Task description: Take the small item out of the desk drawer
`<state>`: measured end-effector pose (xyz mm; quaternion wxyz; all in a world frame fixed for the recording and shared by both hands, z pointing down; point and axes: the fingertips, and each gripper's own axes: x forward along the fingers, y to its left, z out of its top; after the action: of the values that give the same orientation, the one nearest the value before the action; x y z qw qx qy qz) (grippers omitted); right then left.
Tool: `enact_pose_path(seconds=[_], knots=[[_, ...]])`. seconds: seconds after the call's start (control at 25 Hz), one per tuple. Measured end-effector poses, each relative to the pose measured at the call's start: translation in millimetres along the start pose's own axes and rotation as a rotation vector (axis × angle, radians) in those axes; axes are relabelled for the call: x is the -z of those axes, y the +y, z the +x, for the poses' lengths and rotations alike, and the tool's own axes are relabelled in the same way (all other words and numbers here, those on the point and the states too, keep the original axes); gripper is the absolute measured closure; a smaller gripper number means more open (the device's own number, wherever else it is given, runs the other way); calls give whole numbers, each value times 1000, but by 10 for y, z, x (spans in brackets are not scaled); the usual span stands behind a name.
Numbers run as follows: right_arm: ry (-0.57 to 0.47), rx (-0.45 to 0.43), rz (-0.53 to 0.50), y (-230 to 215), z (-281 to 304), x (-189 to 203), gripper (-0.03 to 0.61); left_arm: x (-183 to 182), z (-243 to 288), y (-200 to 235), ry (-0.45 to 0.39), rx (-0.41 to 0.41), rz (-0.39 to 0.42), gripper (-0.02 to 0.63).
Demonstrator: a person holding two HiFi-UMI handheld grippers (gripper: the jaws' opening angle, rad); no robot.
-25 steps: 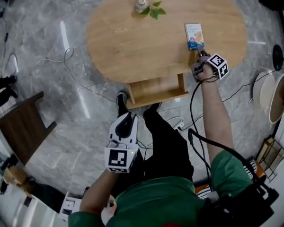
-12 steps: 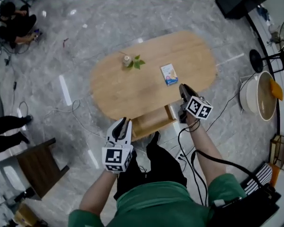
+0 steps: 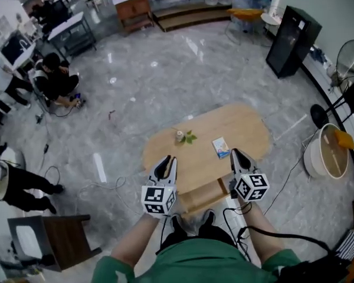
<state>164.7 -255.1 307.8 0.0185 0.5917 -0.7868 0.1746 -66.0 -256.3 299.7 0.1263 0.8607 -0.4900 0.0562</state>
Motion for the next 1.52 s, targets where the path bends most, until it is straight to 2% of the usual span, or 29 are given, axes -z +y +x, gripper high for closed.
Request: enact_pose_path(seconds=[0.16, 0.4, 0.68, 0.88, 1.08, 1.52], knots=[[-73, -3, -107, 464, -352, -429, 543, -396, -236, -10, -77, 7, 16, 538], [-184, 6, -225, 924, -662, -899, 552, -891, -470, -77, -185, 23, 46, 538], [-317, -46, -340, 1400, -970, -1377, 552, -1431, -851, -169, -293, 30, 93, 538], [-358, -82, -390, 1593, -1085, -1454, 552, -1572, -1020, -226, -334, 33, 121, 538], [-365, -100, -404, 1670, -1120, -1432, 552, -1556, -1099, -216, -340, 29, 128, 538], [-384, -81, -428, 1691, -1210, -1484, 552, -1526, -1065, -223, -334, 42, 111, 538]])
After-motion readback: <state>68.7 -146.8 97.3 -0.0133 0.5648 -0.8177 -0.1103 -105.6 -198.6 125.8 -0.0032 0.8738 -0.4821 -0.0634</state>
